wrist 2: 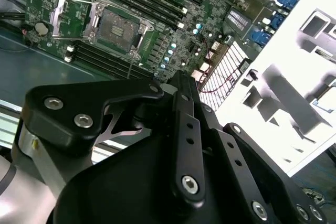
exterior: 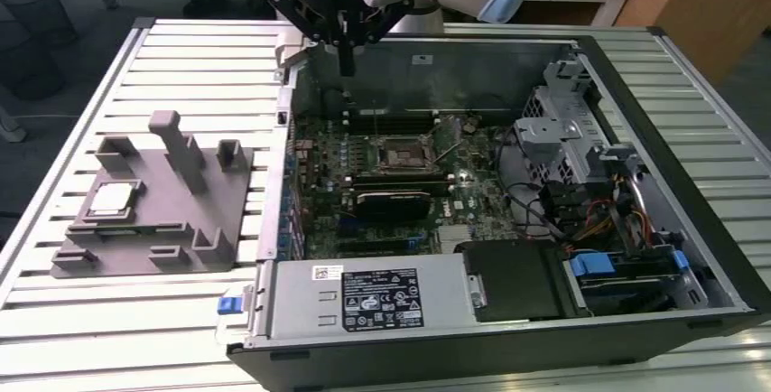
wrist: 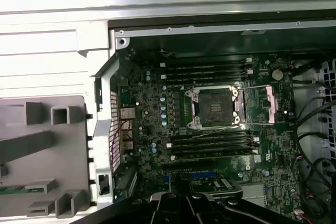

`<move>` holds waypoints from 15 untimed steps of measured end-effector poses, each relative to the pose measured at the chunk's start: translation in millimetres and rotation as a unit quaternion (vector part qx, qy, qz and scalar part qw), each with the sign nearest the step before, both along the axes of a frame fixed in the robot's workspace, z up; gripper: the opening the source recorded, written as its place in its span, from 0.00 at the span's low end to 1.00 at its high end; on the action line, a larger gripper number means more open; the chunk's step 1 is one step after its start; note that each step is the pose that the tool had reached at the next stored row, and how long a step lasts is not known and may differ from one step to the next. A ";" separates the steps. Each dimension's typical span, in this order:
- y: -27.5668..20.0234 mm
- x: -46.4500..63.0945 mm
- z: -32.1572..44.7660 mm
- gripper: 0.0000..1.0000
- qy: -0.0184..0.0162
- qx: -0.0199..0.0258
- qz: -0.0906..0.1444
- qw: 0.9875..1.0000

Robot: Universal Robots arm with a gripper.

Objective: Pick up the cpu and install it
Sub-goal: 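Reach for the cpu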

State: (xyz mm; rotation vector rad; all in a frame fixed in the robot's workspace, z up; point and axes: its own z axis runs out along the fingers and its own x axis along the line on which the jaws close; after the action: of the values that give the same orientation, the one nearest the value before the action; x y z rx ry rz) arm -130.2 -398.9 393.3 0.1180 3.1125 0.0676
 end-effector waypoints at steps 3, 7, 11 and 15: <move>0.0 -2.4 -0.1 0.11 0.000 0.000 0.000 1.000; 0.0 -5.7 -0.1 0.11 0.000 0.000 0.000 1.000; 0.0 -9.1 -0.1 0.11 0.000 0.000 0.000 1.000; 0.0 -11.4 -0.2 0.11 0.000 0.000 0.000 1.000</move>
State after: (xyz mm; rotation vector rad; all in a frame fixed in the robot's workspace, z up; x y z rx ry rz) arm -141.7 -398.9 393.1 0.1180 3.1125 0.0676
